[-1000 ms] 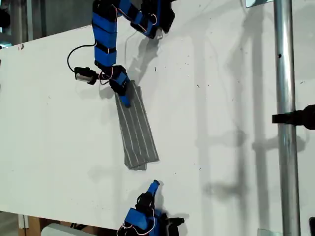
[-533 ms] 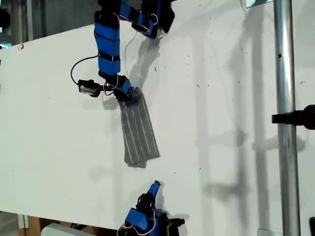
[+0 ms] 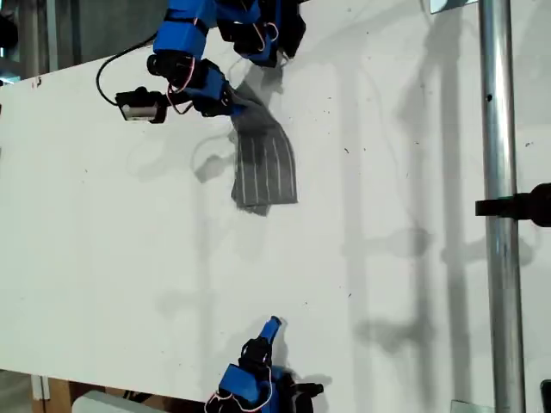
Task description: Grasp corners of a towel and fold twice.
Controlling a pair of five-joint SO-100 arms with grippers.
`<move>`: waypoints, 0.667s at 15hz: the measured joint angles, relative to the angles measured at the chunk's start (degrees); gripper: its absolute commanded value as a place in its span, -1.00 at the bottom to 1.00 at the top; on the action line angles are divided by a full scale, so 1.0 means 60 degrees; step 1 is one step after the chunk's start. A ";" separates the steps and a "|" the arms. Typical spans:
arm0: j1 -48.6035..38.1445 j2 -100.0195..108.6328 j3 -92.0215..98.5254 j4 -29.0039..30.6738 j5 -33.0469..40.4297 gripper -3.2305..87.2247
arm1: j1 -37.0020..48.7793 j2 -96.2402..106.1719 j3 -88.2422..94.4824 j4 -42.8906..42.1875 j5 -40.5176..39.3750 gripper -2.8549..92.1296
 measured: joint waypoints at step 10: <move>0.0000 0.0000 0.0190 -0.0117 -0.0029 -0.99 | -0.0293 -0.5566 -0.1626 -0.7793 -0.1245 0.20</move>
